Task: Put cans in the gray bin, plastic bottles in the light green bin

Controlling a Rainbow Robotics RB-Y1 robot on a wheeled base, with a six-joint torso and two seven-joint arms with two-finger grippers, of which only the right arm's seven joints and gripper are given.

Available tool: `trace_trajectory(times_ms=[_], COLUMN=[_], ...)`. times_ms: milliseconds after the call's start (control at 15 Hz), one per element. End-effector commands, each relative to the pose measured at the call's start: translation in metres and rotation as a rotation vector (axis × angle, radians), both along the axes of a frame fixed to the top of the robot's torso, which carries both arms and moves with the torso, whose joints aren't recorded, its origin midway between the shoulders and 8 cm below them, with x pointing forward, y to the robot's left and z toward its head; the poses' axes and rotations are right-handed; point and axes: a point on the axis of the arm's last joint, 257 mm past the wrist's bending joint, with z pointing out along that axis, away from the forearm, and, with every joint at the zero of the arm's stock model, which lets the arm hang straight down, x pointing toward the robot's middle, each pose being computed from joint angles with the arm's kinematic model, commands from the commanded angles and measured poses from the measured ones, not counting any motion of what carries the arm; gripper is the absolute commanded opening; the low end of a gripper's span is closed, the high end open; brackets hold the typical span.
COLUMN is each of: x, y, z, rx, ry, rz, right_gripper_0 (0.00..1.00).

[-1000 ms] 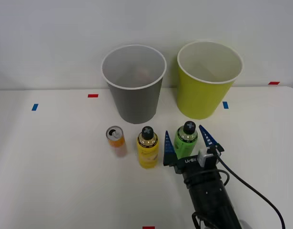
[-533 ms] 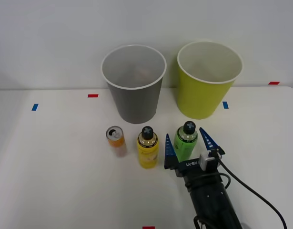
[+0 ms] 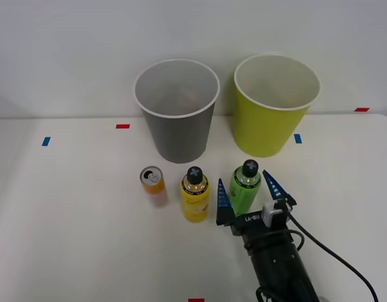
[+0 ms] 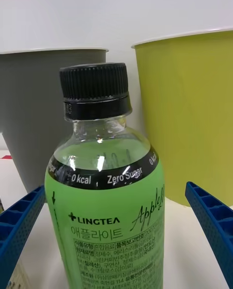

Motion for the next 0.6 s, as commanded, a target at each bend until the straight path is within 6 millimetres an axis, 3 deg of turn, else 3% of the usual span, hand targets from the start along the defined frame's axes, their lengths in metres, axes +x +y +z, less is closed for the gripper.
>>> trace_trajectory(times_ms=[67,533,600], x=[0.0016,0.0041,0.0040], y=[0.0045,0.0013,-0.0005], z=[0.0040,0.0055,0.0053], rx=[0.002,-0.012,-0.020], ry=[-0.008,-0.015,-0.017], rz=[0.007,-0.004,-0.009], right_gripper_0=[1.00,1.00,0.83])
